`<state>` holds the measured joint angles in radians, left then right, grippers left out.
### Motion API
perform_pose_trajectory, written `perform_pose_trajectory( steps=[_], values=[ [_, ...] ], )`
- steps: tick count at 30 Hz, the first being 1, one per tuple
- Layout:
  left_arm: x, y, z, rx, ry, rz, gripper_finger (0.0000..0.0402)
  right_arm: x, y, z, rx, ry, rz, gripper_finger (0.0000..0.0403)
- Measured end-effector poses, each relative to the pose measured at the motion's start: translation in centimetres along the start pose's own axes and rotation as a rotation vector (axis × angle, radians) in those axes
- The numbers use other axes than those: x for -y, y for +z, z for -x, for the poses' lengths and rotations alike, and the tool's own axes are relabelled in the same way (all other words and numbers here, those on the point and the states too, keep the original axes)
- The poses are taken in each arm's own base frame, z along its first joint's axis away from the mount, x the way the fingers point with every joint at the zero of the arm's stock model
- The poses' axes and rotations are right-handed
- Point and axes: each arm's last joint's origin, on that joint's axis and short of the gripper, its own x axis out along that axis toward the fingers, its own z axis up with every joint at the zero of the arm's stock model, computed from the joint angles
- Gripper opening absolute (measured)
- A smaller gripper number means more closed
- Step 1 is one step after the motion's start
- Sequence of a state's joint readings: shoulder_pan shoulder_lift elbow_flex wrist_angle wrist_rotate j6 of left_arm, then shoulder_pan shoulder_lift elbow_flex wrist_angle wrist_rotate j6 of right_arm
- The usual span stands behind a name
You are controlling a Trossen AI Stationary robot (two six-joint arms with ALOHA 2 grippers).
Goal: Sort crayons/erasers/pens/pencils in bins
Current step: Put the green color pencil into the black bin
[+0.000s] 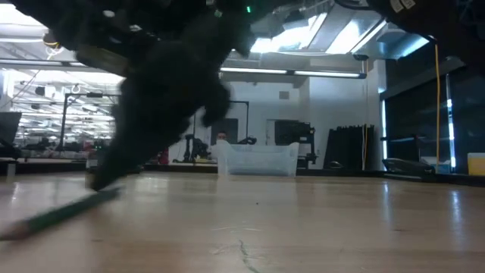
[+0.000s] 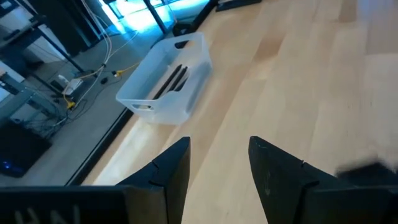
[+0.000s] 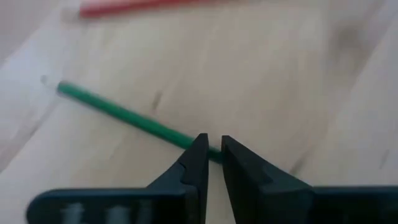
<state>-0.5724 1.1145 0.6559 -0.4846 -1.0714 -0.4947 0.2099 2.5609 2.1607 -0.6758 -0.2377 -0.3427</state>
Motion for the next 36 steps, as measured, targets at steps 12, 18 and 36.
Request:
perform_pose_trajectory(
  steps=[12,18,36],
  values=[
    [-0.2,0.0,0.0,0.014,0.045,-0.022,0.0157,-2.6,0.3,4.4,-0.392,-0.130,0.124,0.0051],
    [-0.2,0.0,-0.1,0.013,0.046,-0.021,0.0157,-3.5,-0.8,4.7,-0.540,-0.033,0.306,0.0060],
    [-0.4,0.0,-0.4,-0.008,0.043,-0.016,0.0157,-4.0,-3.8,2.8,-0.695,0.040,0.426,0.0142]
  ],
)
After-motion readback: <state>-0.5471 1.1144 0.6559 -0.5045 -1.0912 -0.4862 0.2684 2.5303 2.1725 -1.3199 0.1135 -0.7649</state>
